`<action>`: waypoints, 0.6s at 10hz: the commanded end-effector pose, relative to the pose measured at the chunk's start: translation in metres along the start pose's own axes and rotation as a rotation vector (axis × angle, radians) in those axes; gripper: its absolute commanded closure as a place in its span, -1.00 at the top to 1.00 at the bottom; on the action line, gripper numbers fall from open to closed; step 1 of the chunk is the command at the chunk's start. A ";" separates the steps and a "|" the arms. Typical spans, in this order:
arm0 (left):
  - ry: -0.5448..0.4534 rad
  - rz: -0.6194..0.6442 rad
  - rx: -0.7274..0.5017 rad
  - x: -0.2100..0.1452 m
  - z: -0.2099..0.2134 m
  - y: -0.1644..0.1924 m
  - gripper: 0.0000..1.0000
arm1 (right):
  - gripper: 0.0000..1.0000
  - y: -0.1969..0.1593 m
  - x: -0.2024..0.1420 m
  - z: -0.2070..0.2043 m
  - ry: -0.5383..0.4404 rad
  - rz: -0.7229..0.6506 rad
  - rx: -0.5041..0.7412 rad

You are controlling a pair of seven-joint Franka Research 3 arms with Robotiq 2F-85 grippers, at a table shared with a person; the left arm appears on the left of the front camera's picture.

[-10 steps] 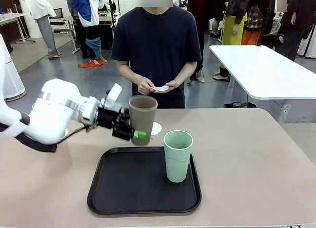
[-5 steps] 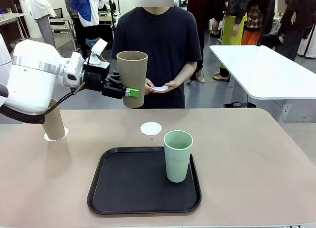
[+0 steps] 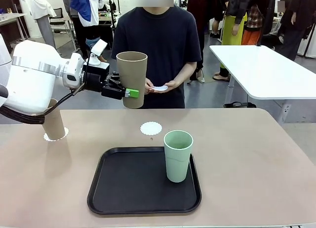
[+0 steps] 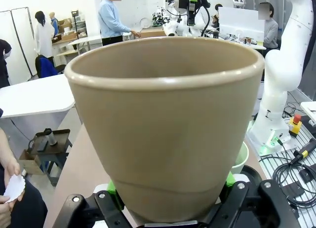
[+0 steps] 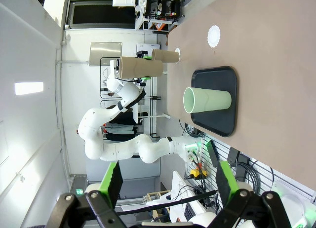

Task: Place coasters on the table and set cups on them.
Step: Take one Reusable plastic cup from the Flat Tray and place it on a coaster set by the human.

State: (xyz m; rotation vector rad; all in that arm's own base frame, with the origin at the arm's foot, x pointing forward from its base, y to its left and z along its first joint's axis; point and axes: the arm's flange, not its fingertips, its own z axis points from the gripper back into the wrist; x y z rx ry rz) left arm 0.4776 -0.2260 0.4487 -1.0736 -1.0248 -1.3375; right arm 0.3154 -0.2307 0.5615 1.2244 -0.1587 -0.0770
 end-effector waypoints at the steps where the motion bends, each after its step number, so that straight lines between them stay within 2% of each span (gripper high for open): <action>1: 0.008 -0.008 0.008 0.000 -0.001 0.000 -1.00 | 1.00 -0.001 0.000 0.000 -0.006 0.012 0.004; 2: 0.000 0.000 0.000 0.000 0.000 0.000 0.66 | 1.00 -0.001 0.000 0.000 -0.006 0.012 0.004; 3: -0.005 0.050 -0.009 -0.028 -0.012 0.030 0.66 | 1.00 -0.001 0.000 0.000 -0.006 0.012 0.004; 5: 0.062 0.023 -0.011 -0.043 -0.041 0.076 0.66 | 1.00 -0.001 0.000 0.000 -0.006 0.012 0.004; 6: 0.055 0.036 0.010 -0.054 -0.046 0.093 0.66 | 1.00 -0.001 0.000 0.000 -0.006 0.012 0.004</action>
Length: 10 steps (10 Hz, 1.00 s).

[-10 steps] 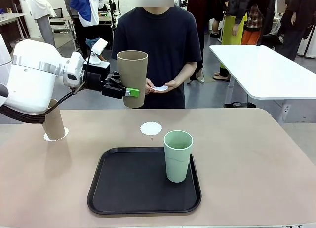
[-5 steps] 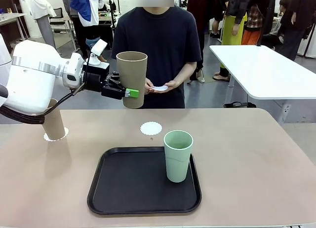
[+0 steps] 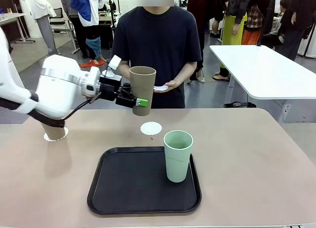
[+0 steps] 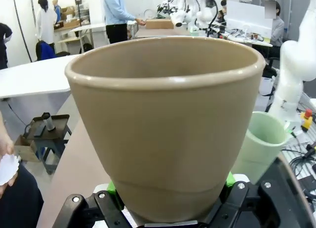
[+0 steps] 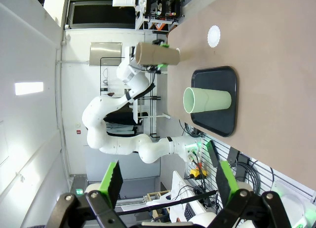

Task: Place coasters on the table and set cups on them.
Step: Take one Reusable plastic cup from the Flat Tray and place it on a coaster set by the human.

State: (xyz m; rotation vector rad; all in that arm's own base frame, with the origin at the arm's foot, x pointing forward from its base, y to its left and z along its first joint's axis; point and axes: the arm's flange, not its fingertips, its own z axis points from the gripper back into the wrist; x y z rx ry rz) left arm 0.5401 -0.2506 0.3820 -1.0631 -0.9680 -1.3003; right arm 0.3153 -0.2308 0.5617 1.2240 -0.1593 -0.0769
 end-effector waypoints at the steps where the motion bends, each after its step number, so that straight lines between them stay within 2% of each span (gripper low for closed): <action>1: 0.040 -0.030 0.055 -0.008 -0.012 0.045 0.66 | 1.00 -0.001 0.000 0.000 -0.006 0.012 0.004; 3: 0.048 -0.010 0.060 -0.020 -0.013 0.077 0.66 | 1.00 -0.001 0.000 0.000 -0.006 0.012 0.004; 5: 0.007 -0.022 0.024 -0.032 -0.016 0.084 0.66 | 1.00 -0.001 0.000 0.000 -0.006 0.012 0.004; 8: -0.042 -0.065 -0.057 -0.028 -0.030 0.069 0.66 | 1.00 -0.001 0.000 0.000 -0.006 0.012 0.004; 10: -0.053 -0.058 -0.054 -0.033 -0.032 0.074 0.66 | 1.00 -0.001 0.000 0.000 -0.006 0.012 0.004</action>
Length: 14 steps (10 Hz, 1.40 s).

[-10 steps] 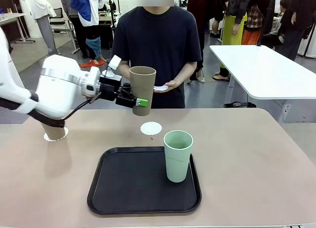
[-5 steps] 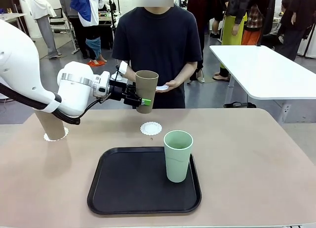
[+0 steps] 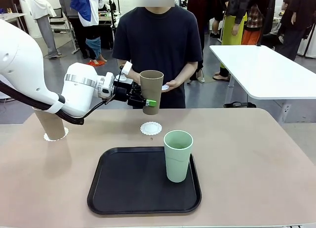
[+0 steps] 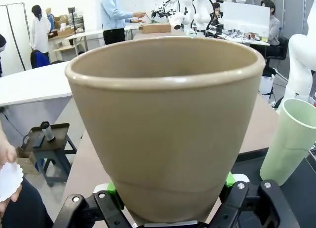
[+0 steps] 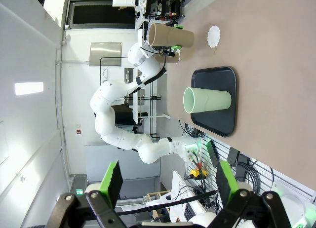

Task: Place coasters on the table and set cups on them.
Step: Take one Reusable plastic cup from the Flat Tray and place it on a coaster set by the human.

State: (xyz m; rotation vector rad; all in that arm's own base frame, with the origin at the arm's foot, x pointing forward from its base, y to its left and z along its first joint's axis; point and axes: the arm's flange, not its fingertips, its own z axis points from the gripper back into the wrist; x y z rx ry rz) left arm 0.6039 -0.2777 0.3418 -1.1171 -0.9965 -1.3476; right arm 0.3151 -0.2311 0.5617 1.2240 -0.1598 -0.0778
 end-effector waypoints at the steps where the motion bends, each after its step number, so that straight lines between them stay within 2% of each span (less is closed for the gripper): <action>1: -0.020 -0.033 0.049 -0.002 0.004 0.004 0.66 | 1.00 -0.001 0.000 -0.001 -0.005 0.012 0.004; 2: 0.000 0.000 0.000 0.000 0.000 0.000 0.66 | 1.00 -0.001 0.000 -0.001 -0.005 0.012 0.004; 8: -0.001 -0.004 0.005 -0.001 0.001 0.000 0.66 | 1.00 -0.001 0.000 -0.001 -0.005 0.012 0.004; 9: -0.008 -0.032 -0.042 -0.003 0.005 0.013 0.66 | 1.00 -0.001 0.000 -0.001 -0.005 0.012 0.004; 11: -0.036 -0.062 -0.057 -0.020 0.004 0.017 0.66 | 1.00 -0.001 0.000 -0.001 -0.005 0.012 0.004; 14: 0.004 -0.088 -0.097 -0.040 -0.011 0.031 0.66 | 1.00 -0.001 0.000 -0.001 -0.005 0.012 0.004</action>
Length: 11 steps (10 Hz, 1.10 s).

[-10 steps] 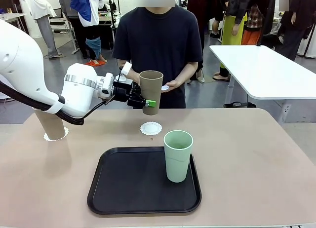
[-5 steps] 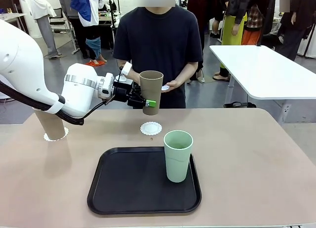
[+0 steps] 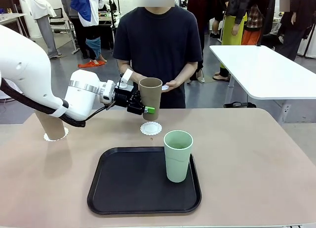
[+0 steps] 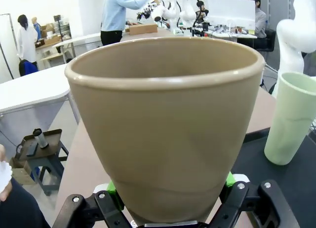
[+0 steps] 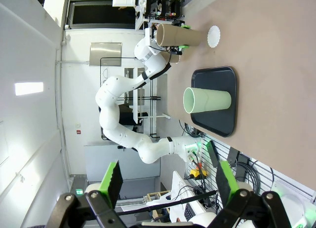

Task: Place coasters on the table and set cups on them.
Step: Take one Reusable plastic cup from the Flat Tray and place it on a coaster set by the human.

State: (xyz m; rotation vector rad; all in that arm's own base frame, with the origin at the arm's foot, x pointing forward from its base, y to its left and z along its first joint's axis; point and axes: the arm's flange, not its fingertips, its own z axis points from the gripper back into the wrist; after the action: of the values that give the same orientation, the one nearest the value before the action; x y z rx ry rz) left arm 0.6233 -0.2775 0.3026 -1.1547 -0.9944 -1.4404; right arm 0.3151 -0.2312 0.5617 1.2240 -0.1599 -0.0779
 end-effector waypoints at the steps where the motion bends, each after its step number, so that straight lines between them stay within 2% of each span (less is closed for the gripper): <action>1: 0.015 -0.027 -0.020 -0.007 -0.006 0.014 0.66 | 1.00 -0.001 0.000 -0.001 -0.005 0.012 0.004; 5: 0.045 -0.007 -0.010 -0.017 -0.015 0.026 0.66 | 1.00 -0.001 0.000 -0.001 -0.005 0.012 0.004; 11: 0.043 0.050 -0.004 -0.041 -0.017 0.024 0.66 | 1.00 -0.001 0.000 -0.001 -0.005 0.012 0.004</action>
State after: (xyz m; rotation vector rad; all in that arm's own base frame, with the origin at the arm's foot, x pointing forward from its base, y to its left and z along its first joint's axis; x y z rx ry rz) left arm 0.6370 -0.2877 0.2574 -1.1514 -0.9467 -1.4214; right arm 0.3151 -0.2312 0.5617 1.2240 -0.1599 -0.0780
